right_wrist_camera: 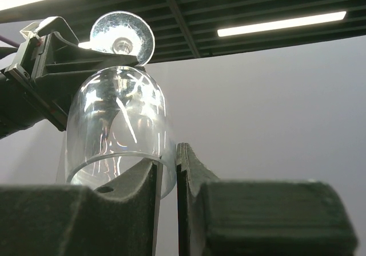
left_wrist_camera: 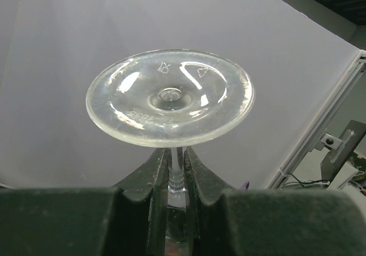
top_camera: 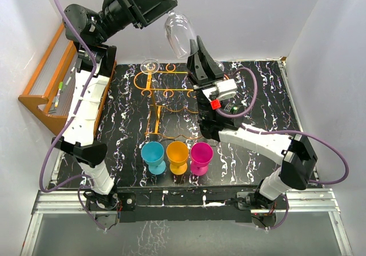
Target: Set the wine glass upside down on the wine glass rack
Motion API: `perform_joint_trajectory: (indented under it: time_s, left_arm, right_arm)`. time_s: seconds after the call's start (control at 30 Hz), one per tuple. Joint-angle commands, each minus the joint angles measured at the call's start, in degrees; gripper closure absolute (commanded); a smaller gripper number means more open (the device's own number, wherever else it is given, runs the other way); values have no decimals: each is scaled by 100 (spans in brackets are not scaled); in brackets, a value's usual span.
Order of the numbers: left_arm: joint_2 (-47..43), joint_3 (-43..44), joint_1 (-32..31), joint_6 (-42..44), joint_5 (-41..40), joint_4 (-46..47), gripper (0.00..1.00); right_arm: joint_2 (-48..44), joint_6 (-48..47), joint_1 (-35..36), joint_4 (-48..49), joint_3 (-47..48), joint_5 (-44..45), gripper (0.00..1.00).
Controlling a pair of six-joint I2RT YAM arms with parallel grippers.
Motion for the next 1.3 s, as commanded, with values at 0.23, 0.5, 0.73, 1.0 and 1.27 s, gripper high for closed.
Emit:
perform_joint_trajectory:
  time_s: [0.23, 0.5, 0.73, 1.0, 1.27]
  left_arm:
    - [-114, 320, 30, 29, 5, 489, 100]
    - [-112, 509, 30, 318, -29, 257, 100]
    - [-103, 553, 91, 313, -19, 322, 100]
    - [-85, 782, 319, 412, -129, 342, 100]
    - [-147, 679, 357, 360, -158, 414, 100]
  right_arm:
    - [-16, 185, 4, -373, 381, -714, 92]
    - [-65, 233, 8, -780, 211, -1041, 92]
    - [-200, 311, 4, -960, 34, -1215, 83]
    - [-506, 279, 6, -1547, -244, -1546, 78]
    - [-702, 227, 4, -1560, -560, -1550, 58]
